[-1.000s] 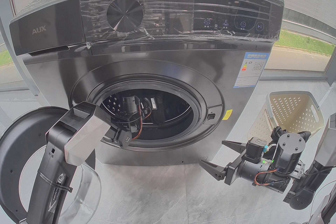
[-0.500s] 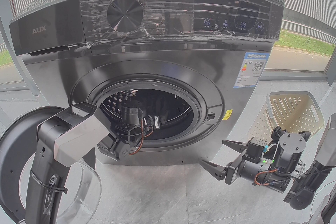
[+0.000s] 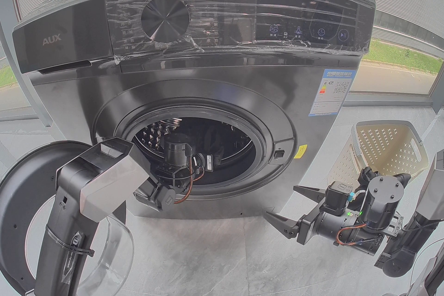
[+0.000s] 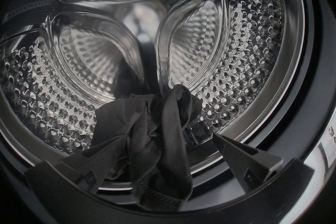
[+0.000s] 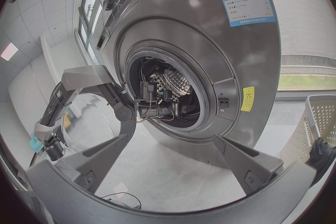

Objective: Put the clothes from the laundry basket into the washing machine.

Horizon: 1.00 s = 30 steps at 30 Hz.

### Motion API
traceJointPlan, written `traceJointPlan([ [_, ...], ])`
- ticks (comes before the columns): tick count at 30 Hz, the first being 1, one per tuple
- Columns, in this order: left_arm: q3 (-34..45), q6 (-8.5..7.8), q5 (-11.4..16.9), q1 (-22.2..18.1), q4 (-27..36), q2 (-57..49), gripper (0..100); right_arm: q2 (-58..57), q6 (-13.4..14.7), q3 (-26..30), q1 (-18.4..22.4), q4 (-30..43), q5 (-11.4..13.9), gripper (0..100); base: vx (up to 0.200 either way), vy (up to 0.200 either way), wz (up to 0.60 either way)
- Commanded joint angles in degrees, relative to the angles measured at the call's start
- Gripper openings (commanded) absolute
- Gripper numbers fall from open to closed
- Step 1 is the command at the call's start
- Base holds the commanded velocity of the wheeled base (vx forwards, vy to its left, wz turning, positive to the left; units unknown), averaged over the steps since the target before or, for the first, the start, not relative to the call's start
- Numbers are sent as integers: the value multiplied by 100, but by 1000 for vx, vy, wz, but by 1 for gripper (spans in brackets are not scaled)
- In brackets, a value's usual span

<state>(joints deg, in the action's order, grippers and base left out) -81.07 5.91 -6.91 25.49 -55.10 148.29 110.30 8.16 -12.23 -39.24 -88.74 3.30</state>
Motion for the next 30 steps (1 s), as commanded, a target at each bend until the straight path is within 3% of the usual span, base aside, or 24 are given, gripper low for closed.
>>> traceJointPlan([
  [1,-322,-38,-3,-150,61,412,0,9,2,-8,13,-3,4,100,0,0,0],
  [7,-436,-29,-3,-158,70,403,0,18,2,-8,13,-3,4,100,0,0,0],
  [16,-1579,138,-258,-246,-220,623,0,18,2,-8,4,-3,4,100,0,0,0],
  [27,-1517,147,-258,-317,-220,649,0,18,2,-8,13,-3,4,100,0,0,0],
  [28,-1508,147,-258,-317,-220,649,100,18,2,-8,13,-3,4,100,0,0,0],
  [30,-1456,165,-258,-317,-168,623,100,27,2,-8,48,-3,4,100,0,0,0],
])
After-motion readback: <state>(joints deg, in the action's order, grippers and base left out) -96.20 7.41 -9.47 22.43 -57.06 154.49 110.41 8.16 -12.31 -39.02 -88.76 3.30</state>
